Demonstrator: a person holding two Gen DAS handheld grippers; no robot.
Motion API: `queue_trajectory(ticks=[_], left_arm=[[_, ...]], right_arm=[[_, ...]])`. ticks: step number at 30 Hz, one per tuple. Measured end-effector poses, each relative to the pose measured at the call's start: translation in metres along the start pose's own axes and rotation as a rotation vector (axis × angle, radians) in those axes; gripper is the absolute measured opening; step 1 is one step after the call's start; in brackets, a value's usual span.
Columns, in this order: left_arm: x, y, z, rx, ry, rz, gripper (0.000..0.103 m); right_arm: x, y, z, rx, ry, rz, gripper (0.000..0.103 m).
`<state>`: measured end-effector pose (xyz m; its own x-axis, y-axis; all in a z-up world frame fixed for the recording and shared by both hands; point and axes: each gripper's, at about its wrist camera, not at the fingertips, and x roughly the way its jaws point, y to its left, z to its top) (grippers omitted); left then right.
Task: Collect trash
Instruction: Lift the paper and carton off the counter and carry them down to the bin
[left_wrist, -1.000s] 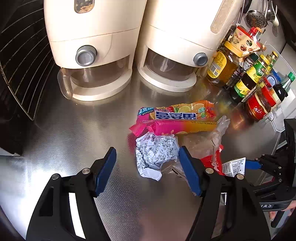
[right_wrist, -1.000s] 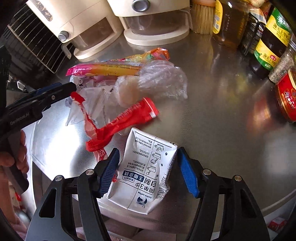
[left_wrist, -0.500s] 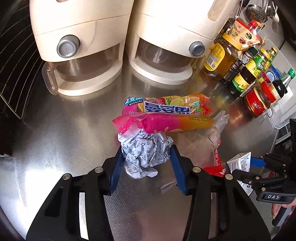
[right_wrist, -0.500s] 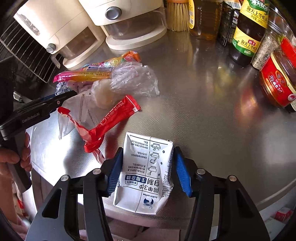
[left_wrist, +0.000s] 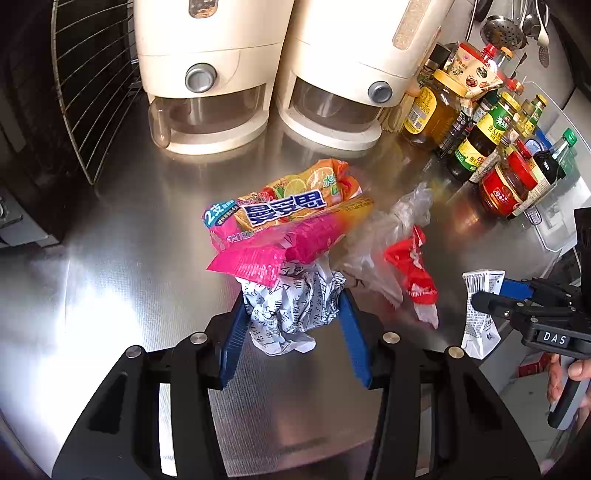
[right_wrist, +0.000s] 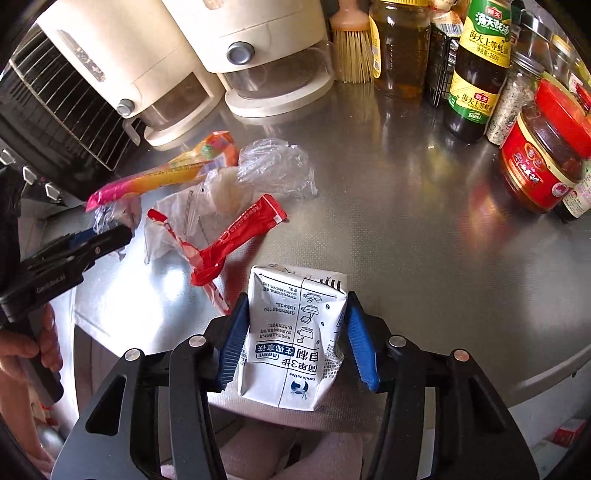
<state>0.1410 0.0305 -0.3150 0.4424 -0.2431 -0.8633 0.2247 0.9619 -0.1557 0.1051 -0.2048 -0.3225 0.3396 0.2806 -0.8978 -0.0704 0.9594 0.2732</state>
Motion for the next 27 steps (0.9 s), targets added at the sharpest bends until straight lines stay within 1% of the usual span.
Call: queue_trajectory(ticks=[2,5,7,8,12,15,20,27], left_arm=[[-0.006,0.001,-0.012,-0.006,-0.003,0.01,0.046],[-0.013,-0.003,-0.032,-0.02,0.024,0.013,0.046],[-0.016,-0.006,-0.047,-0.024,0.043,0.021,0.046],[-0.018,-0.008,-0.054,-0.028,0.049,0.018,0.046],[-0.029,-0.016,-0.077,-0.038,0.057,0.001,0.045],[-0.029,-0.021,-0.091,-0.044,0.1,-0.038,0.045],[-0.028,-0.03,-0.105,-0.025,0.134,-0.052,0.044],[-0.031,-0.04,-0.116,-0.013,0.152,-0.077,0.044]], right_arm=[[-0.002,0.0,-0.006,-0.005,-0.007,0.005,0.052],[-0.007,0.0,-0.017,-0.012,-0.012,-0.004,0.051],[-0.006,0.001,-0.023,-0.031,-0.01,-0.039,0.051],[-0.006,0.001,-0.026,-0.038,-0.008,-0.053,0.051],[-0.008,-0.001,-0.037,-0.045,-0.002,-0.059,0.05],[-0.008,0.0,-0.044,-0.05,0.001,-0.066,0.05],[-0.01,0.0,-0.051,-0.046,-0.007,-0.059,0.05],[-0.01,0.0,-0.058,-0.055,-0.006,-0.058,0.05]])
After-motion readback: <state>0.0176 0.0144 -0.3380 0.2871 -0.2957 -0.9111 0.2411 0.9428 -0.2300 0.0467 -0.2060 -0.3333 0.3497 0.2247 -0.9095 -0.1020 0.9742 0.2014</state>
